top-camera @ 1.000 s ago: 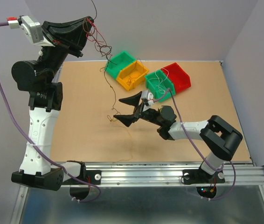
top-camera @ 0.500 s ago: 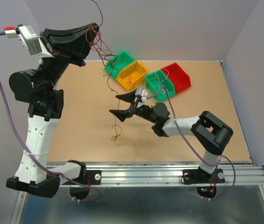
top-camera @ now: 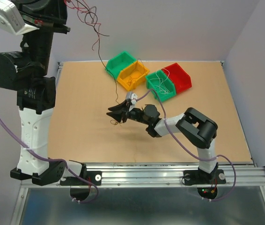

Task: Untangle the cables

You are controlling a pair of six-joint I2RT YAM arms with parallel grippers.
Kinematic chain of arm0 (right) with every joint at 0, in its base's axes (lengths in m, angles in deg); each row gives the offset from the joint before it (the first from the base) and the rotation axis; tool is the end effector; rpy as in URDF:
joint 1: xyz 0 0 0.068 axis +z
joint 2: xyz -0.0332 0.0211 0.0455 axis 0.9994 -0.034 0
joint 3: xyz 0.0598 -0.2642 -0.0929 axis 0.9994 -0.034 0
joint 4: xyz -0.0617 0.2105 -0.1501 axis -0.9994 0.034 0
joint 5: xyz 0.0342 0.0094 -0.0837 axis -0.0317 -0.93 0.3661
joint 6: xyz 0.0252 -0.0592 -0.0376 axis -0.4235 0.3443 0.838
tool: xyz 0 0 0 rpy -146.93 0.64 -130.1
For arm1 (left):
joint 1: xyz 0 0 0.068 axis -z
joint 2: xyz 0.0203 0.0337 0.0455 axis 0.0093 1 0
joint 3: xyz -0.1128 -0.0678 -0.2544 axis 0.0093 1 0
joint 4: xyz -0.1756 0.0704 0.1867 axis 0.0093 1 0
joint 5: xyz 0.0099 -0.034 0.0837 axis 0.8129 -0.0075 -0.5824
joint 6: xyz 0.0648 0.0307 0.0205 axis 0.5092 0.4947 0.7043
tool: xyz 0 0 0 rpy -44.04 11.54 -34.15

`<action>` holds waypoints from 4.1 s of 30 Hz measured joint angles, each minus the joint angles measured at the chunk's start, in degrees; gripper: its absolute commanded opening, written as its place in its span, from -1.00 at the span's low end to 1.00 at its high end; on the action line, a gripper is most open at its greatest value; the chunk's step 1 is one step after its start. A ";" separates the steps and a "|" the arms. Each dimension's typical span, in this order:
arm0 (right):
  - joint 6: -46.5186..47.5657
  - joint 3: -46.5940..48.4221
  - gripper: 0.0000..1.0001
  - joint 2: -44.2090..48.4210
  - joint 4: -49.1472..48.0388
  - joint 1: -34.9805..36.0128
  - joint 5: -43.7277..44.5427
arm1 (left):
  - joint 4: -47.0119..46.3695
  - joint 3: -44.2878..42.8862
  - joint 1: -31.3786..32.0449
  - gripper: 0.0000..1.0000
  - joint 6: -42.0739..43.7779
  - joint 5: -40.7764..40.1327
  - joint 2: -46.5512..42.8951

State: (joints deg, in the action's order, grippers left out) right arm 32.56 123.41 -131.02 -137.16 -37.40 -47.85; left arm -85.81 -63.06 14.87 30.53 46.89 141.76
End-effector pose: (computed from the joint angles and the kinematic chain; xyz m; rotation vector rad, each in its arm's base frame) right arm 0.2568 0.3505 0.2367 -0.7853 1.1217 1.1522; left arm 0.1524 -0.0610 0.7098 0.3228 0.4795 -0.4745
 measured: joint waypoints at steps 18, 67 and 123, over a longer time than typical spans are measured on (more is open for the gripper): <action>-2.05 1.73 -0.73 -7.76 0.87 0.44 1.62 | -6.73 -11.63 0.00 -1.00 25.46 -23.50 -6.93; 0.63 -23.96 -0.99 33.00 35.93 0.44 29.64 | 12.52 66.16 1.01 0.96 29.53 3.15 -11.34; 3.34 -18.67 -0.45 18.71 32.94 0.44 20.96 | 28.94 41.77 13.18 -1.00 29.70 5.09 -22.16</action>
State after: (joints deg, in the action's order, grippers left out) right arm 35.91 104.75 -112.31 -104.22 -36.96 -26.88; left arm -56.87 -21.29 28.05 60.24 51.98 119.60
